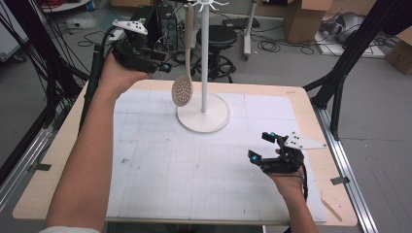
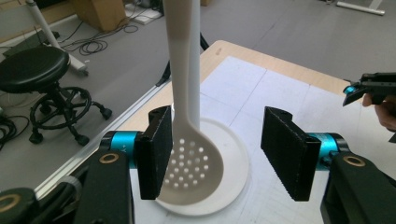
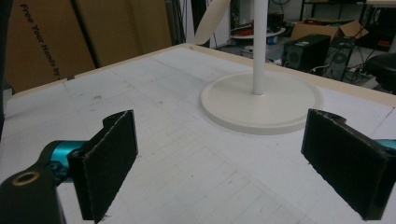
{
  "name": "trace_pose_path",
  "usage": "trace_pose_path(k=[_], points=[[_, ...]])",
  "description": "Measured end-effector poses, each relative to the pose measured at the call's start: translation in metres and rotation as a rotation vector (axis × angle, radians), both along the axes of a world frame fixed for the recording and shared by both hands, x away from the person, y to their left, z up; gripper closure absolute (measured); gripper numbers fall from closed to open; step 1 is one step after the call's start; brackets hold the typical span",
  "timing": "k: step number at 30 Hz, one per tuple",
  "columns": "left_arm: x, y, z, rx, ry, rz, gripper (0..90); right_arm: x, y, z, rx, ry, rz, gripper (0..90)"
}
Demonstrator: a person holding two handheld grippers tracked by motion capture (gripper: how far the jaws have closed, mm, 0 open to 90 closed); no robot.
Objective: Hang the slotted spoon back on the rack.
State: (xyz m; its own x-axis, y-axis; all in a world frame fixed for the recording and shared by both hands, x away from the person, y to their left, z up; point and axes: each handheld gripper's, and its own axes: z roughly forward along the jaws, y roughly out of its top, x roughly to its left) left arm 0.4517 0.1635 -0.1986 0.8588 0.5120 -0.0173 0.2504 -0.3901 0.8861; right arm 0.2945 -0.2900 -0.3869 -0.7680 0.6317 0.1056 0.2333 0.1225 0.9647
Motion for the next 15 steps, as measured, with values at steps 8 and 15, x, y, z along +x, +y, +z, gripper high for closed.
trace_pose_path(k=[8,15], points=[[-0.019,0.013,-0.009,-0.043,-0.024,-0.022,40.4,-0.001,-0.002,0.001,0.006,0.002,-0.005,9.8],[-0.043,0.022,-0.02,-0.073,-0.046,-0.049,38.0,-0.001,0.0,0.0,0.002,0.001,0.0,9.8]])
